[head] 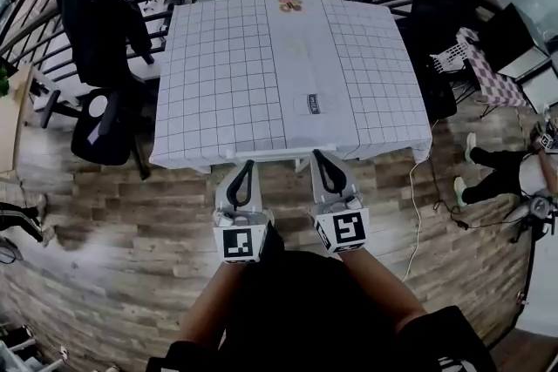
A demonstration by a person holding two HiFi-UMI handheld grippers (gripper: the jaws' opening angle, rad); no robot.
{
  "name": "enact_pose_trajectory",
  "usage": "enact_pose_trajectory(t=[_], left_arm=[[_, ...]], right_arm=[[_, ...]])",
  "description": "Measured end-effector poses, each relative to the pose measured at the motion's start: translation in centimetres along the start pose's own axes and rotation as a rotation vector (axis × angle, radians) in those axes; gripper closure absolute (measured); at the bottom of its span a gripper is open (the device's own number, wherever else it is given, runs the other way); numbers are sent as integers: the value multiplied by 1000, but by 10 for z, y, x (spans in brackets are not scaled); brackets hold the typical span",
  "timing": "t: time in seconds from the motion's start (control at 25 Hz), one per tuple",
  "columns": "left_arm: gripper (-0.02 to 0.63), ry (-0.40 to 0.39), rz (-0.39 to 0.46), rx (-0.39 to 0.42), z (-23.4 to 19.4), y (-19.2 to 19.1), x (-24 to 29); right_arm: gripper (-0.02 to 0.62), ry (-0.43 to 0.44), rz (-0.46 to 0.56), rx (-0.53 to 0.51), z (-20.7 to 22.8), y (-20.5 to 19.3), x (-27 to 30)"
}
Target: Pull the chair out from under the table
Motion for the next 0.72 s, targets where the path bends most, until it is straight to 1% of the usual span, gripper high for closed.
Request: enact_pose_trajectory(t=[0.08,0.16,0.32,0.4,0.48,0.6,0.72], left_arm=[[598,-19,-12,-14,-14,8,12],[598,-35,-19,-15,-22,4,24],[598,-40,3,19,-19,-12,47],[598,-41,-11,38,-18,-11,46],[598,-36,-28,40,-15,-14,48],[598,-8,-55,3,-4,-17,54],[598,9,-63,-36,10,-25,56]], right_arm=[[598,-21,-38,-18,1,7,16],[598,-33,-55,-25,4,1,28],[598,-45,-18,-20,18,-17,37],[598,-46,-21,-12,21,-22,34],[598,-34,-48,-6,26,-29,34],[598,8,-113,-11,37,-34,36],[598,35,-121,-23,46,-34,31]])
Point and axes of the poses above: the fingertips, and each gripper's own axes: x forward along the fingers, z to its right, y out of its top, the point moved 10 cm from there along -x, backward along the fingers, and after that the axes turned 11 degrees about -y, right-handed, at the moved point
